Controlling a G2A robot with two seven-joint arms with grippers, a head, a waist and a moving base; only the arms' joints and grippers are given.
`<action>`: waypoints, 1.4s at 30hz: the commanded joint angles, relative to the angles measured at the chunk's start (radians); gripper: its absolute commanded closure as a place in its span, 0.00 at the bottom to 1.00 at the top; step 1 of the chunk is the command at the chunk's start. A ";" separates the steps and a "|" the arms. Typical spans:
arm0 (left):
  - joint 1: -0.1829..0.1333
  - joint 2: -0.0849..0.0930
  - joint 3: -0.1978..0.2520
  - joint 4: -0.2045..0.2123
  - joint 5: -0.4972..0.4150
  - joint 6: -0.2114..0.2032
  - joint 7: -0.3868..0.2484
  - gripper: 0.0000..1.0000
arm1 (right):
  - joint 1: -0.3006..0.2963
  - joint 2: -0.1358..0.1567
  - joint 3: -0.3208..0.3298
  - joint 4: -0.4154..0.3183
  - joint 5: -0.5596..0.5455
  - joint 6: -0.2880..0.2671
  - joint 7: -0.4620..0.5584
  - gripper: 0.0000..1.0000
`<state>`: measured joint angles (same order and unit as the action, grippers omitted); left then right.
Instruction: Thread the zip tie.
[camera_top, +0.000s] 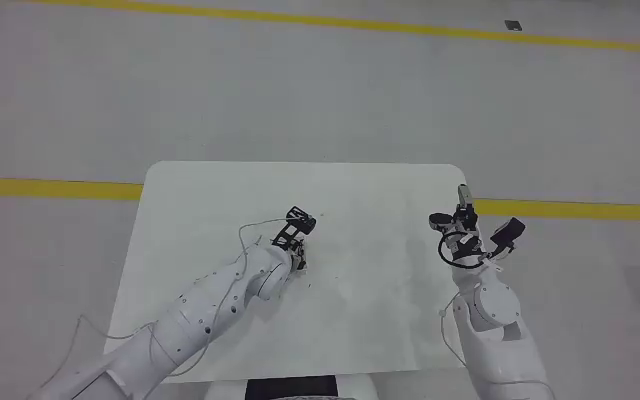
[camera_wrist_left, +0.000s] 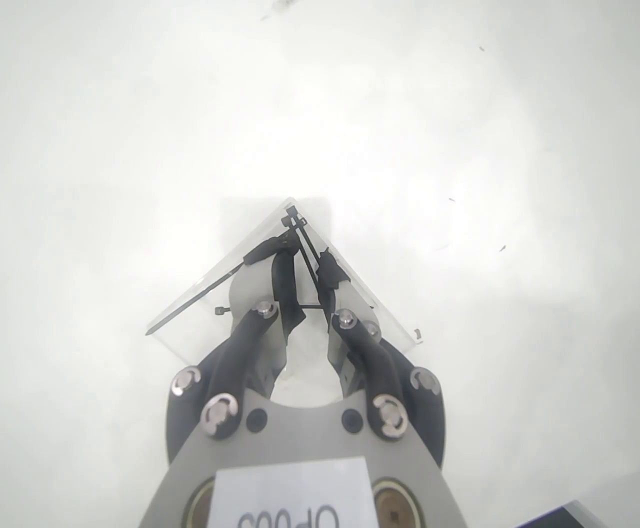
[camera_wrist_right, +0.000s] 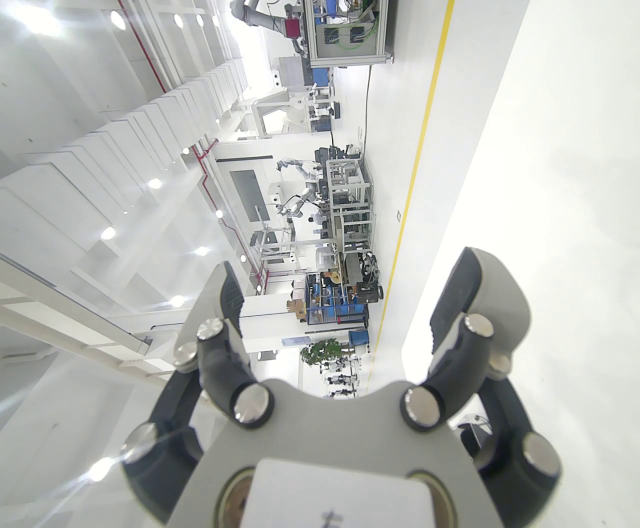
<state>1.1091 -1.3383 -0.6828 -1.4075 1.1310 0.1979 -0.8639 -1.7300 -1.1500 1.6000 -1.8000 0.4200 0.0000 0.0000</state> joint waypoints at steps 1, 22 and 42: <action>-0.002 -0.002 0.002 0.002 0.002 0.005 -0.002 0.87 | 0.000 0.000 0.000 0.000 0.000 0.000 0.000 0.00; 0.005 -0.005 -0.007 -0.002 0.012 0.007 -0.010 0.88 | 0.000 0.000 0.000 0.000 0.000 0.000 0.000 0.00; 0.012 -0.007 -0.012 -0.018 0.033 0.015 -0.019 1.00 | 0.000 0.000 0.000 0.000 0.000 0.000 0.000 0.00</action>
<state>1.1153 -1.3469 -0.6918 -1.4156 1.1569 0.2102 -0.8829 -1.7300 -1.1500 1.6000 -1.8000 0.4200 0.0000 0.0000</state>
